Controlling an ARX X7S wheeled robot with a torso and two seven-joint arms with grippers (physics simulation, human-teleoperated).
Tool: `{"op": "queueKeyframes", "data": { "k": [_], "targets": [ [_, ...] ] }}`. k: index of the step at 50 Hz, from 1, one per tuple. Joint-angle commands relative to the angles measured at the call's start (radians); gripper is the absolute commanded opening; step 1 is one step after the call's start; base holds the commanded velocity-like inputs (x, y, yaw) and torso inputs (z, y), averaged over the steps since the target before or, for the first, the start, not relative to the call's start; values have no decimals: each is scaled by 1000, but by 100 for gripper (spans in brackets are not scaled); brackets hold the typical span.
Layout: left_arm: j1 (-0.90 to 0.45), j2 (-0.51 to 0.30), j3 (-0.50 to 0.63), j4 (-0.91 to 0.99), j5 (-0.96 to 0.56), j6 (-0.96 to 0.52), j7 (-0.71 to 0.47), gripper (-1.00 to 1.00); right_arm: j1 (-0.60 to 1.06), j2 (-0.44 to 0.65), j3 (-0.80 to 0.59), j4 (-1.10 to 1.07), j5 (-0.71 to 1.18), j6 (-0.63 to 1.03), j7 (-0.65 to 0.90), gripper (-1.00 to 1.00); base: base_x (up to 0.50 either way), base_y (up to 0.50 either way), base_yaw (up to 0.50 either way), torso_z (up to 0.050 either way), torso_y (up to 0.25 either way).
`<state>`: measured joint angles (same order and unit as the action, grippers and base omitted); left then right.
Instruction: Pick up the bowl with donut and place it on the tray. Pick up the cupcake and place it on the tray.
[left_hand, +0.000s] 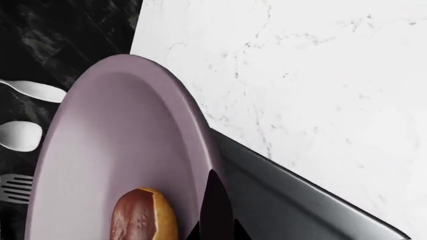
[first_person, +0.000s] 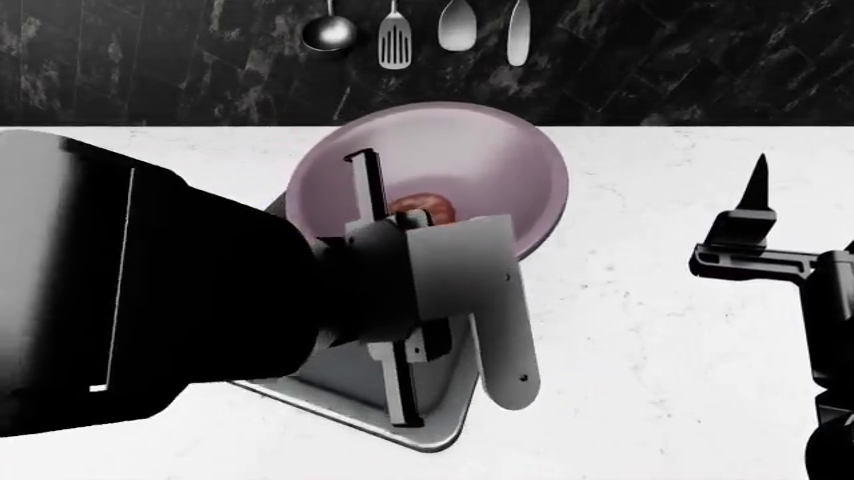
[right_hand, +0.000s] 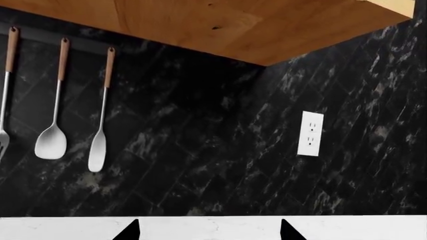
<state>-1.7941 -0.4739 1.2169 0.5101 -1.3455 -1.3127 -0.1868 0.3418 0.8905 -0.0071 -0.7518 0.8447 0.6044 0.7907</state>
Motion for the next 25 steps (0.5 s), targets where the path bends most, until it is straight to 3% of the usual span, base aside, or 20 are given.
{"op": "queueKeyframes", "data": {
  "k": [1,25],
  "targets": [
    [-13,31,112,-101,261,95,185,-100,-21,-5,1,11,-14,-16,-6,100,0,0,0,0,0],
    [24,19,146,-133,291,129,204,-100,-6,-6,-7,14,-12,-5,-2,100,0,0,0,0,1]
  ]
}}
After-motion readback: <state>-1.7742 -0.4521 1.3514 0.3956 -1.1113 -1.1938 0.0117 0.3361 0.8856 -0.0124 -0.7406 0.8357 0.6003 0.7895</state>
